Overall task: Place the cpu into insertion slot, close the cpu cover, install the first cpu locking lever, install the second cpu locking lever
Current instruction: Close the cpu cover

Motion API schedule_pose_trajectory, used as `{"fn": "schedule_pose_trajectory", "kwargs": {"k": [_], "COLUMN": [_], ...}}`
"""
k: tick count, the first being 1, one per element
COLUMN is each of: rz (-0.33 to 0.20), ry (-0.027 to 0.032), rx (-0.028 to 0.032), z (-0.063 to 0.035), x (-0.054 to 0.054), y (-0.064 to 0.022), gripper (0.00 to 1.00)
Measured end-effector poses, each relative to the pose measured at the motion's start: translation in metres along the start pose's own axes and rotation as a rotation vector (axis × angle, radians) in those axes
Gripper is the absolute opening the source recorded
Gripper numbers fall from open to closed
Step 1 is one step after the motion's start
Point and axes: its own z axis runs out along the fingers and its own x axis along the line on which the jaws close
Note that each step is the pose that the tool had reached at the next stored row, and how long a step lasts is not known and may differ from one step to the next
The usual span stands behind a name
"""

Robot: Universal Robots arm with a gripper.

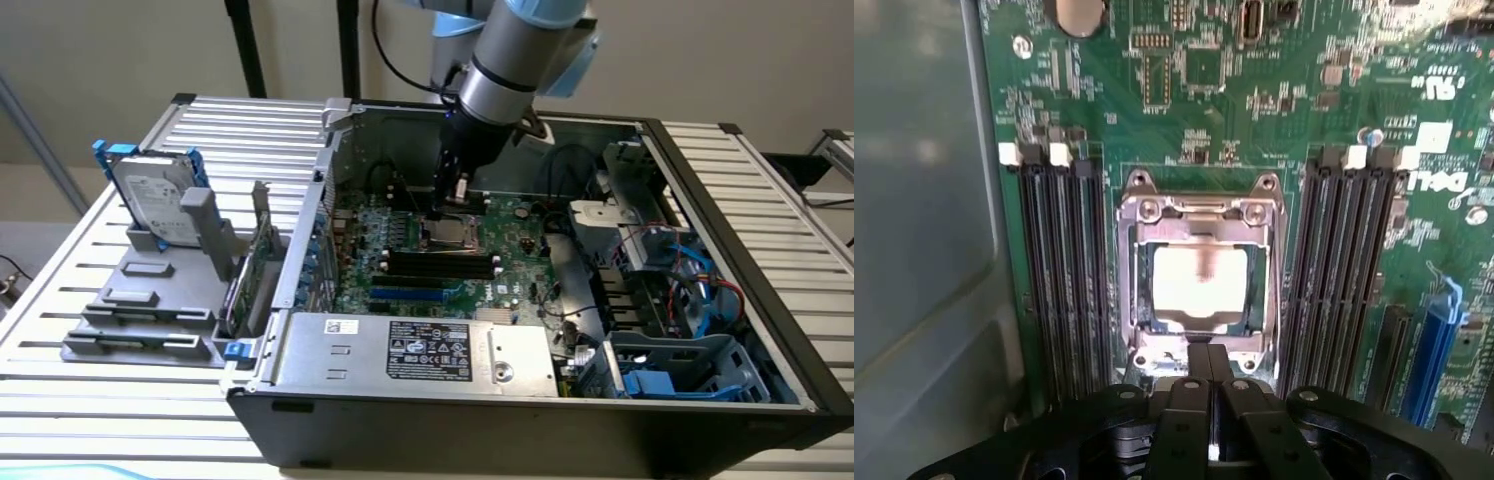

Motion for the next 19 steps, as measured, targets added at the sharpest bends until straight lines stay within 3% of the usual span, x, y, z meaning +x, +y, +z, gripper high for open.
{"fn": "schedule_pose_trajectory", "kwargs": {"k": [3, 19], "rz": [0.000, -0.001], "ry": [-0.0002, 0.0003], "rx": [0.0017, 0.0019], "z": [0.0060, 0.0239], "x": [-0.001, -0.004], "y": [-0.0055, -0.0039], "gripper": [0.11, 0.11]}}
